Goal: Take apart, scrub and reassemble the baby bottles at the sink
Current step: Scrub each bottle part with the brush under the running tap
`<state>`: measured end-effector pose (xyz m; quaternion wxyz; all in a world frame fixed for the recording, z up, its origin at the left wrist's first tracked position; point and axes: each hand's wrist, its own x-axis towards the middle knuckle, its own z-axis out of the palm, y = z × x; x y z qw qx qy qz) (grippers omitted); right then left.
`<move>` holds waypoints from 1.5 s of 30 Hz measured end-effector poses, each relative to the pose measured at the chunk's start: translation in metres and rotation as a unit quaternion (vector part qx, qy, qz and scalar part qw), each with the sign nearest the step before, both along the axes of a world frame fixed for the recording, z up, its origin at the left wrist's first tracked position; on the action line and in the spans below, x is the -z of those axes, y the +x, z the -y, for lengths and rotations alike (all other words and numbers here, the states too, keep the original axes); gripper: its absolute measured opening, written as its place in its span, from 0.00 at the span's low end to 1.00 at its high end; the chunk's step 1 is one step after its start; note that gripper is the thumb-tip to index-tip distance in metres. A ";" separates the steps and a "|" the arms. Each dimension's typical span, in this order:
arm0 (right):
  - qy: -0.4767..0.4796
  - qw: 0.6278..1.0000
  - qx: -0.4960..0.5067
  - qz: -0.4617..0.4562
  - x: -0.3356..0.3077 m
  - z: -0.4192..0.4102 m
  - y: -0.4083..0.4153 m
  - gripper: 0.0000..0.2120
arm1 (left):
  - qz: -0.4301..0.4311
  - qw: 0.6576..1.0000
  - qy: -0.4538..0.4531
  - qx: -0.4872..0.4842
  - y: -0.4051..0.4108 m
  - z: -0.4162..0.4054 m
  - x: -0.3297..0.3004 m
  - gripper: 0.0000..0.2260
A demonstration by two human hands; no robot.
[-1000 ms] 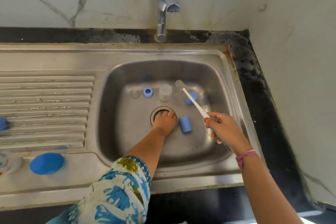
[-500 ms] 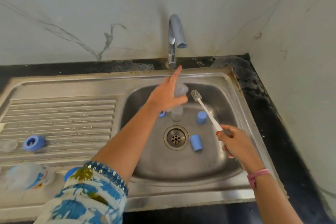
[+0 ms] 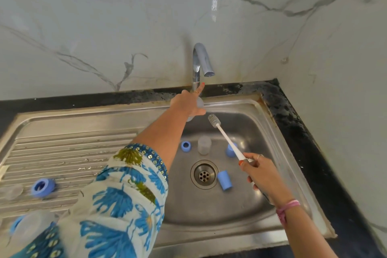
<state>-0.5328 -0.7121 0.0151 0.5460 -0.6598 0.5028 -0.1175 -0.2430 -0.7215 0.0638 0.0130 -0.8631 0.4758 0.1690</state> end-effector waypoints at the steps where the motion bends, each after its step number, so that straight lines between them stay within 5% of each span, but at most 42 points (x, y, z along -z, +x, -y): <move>1: 0.002 1.000 -0.001 -0.002 0.000 0.001 0.001 0.05 | 0.009 1.000 -0.010 0.008 0.000 0.002 0.000 0.42; 7: 0.000 1.000 0.013 -0.002 0.001 0.010 0.004 0.06 | 0.029 0.999 -0.018 -0.038 0.012 0.008 0.009 0.41; 10: -0.001 1.000 0.020 0.002 0.001 0.014 0.004 0.06 | -0.078 0.982 -0.030 -0.168 0.023 -0.003 0.018 0.38; 14: -0.003 1.000 0.016 -0.001 0.004 0.020 0.006 0.07 | -0.147 0.962 0.083 -0.213 0.032 -0.034 0.044 0.27; 16: -0.001 1.000 0.012 -0.002 0.005 0.020 0.008 0.07 | -0.273 0.930 0.034 -0.246 0.025 -0.042 0.051 0.19; 20: -0.002 1.000 0.014 0.008 0.006 0.020 0.013 0.07 | -0.484 0.782 -0.211 -0.332 0.000 -0.028 0.054 0.14; 24: -0.011 1.000 0.016 0.010 0.008 0.020 0.011 0.07 | -0.672 0.557 -0.278 -0.402 -0.025 -0.012 0.049 0.21; 28: 0.000 0.999 0.028 0.014 0.011 0.022 0.004 0.09 | -0.741 0.364 -0.332 -0.456 -0.034 -0.007 0.047 0.21; 30: 0.007 0.999 0.033 0.022 0.012 0.021 0.000 0.09 | -0.739 0.308 -0.359 -0.480 -0.036 -0.008 0.049 0.21; 37: 0.009 0.999 0.035 0.034 0.011 0.020 -0.005 0.08 | -0.726 0.245 -0.404 -0.499 -0.043 -0.012 0.043 0.19; 45: 0.005 0.999 0.030 0.031 0.011 0.025 -0.007 0.09 | -0.667 0.288 -0.451 -0.518 -0.051 -0.021 0.042 0.23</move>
